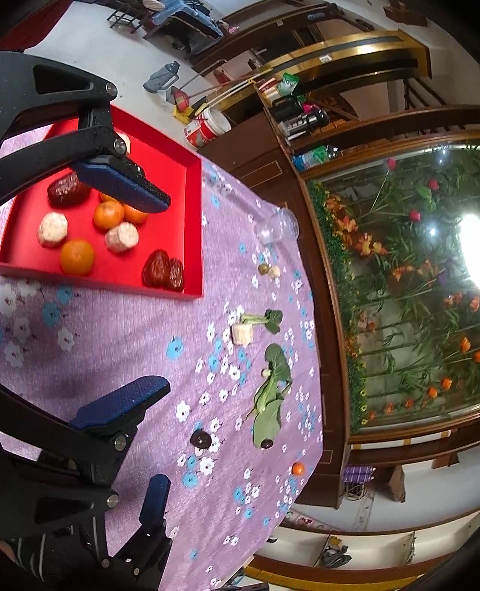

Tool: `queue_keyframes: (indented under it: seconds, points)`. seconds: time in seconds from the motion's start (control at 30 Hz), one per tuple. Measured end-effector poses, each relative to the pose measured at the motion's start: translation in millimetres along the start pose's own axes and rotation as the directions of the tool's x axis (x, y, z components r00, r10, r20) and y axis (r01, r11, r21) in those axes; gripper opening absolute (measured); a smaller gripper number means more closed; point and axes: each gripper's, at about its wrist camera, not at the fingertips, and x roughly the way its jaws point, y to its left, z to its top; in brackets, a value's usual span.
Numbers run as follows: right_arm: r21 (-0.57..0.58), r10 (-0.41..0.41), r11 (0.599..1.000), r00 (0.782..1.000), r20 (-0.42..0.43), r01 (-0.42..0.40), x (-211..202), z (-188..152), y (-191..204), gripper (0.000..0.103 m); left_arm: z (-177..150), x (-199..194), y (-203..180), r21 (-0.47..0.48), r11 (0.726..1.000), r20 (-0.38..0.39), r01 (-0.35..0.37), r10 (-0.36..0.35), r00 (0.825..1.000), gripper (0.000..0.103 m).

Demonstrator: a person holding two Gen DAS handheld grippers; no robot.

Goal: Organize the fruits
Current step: 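Move both grippers toward a tan square bun and the last dark plum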

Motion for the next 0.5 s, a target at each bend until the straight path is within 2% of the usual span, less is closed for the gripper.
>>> queue_keyframes:
  seconds: [0.27, 0.5]
  points:
    - [0.033, -0.056, 0.998, 0.998, -0.012, 0.057, -2, 4, -38, 0.077, 8, 31, -11, 0.018, 0.999, -0.066, 0.047, -0.046, 0.997, 0.089]
    - [0.072, -0.148, 0.986, 0.989, -0.015, 0.149, -9, 21, -83, 0.077, 31, 70, 6, -0.073, 0.988, -0.124, 0.139, -0.147, 0.981, 0.089]
